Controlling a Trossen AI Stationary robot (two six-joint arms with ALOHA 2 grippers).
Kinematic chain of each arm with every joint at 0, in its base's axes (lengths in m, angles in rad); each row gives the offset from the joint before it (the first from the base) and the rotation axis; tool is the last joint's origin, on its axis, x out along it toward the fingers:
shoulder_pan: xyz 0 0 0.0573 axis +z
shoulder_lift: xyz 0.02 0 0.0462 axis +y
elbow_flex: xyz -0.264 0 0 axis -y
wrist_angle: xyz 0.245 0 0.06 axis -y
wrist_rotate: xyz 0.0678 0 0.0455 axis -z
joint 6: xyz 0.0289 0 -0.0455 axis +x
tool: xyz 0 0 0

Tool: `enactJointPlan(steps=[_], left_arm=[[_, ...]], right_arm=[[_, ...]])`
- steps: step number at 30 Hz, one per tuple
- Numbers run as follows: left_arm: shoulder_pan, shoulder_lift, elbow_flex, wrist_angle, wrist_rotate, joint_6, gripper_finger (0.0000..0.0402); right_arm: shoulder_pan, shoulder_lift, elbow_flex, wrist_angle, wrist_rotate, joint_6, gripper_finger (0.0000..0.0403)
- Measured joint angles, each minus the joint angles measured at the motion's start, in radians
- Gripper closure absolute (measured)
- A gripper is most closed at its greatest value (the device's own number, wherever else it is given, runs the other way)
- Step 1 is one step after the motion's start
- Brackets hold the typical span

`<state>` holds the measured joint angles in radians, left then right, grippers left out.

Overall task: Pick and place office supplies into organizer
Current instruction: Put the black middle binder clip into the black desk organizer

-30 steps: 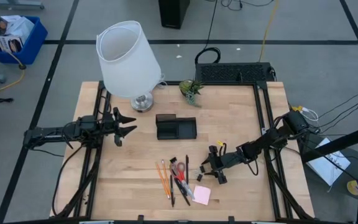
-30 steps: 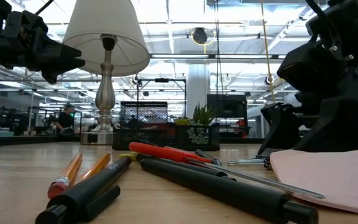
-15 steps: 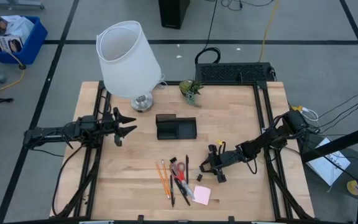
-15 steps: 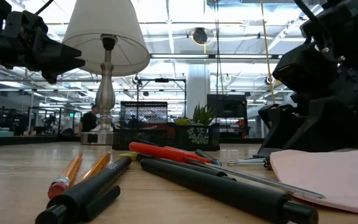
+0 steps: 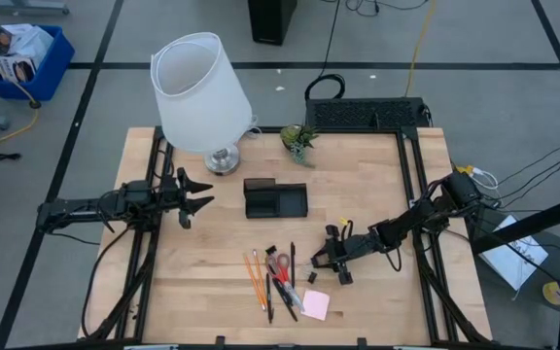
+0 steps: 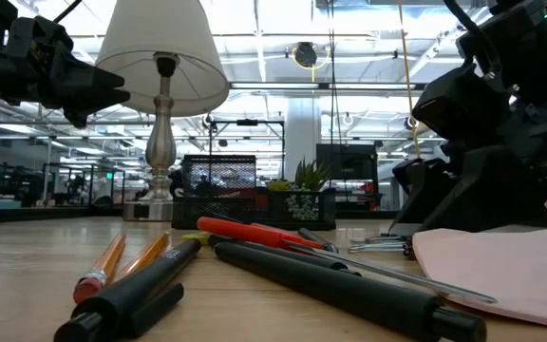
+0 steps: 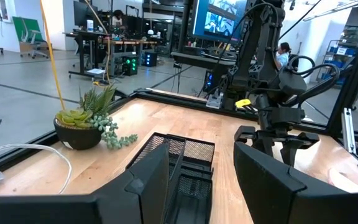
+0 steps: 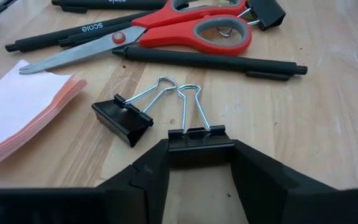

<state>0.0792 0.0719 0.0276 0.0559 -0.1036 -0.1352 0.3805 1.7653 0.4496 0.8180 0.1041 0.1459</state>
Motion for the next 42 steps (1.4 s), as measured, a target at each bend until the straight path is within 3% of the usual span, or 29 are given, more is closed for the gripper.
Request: enactJointPlan(steps=[10,14,21,30,42], left_arm=[[0.0,0.0,0.0,0.0,0.0,0.0,0.0215],[0.0,0.0,0.0,0.0,0.0,0.0,0.0215],[0.0,0.0,0.0,0.0,0.0,0.0,0.0215],[0.0,0.0,0.0,0.0,0.0,0.0,0.0215],[0.0,0.0,0.0,0.0,0.0,0.0,0.0215]], right_arm=[[-0.017,0.0,0.003,0.158,0.004,0.0,0.025],[-0.039,-0.001,0.066,0.191,0.004,-0.041,0.0255],[-0.093,-0.001,0.238,0.051,0.083,-0.079,0.0249],[-0.193,-0.001,0.429,-0.142,0.078,-0.08,0.0252],[-0.327,0.064,0.469,-0.16,0.055,-0.085,0.0248]])
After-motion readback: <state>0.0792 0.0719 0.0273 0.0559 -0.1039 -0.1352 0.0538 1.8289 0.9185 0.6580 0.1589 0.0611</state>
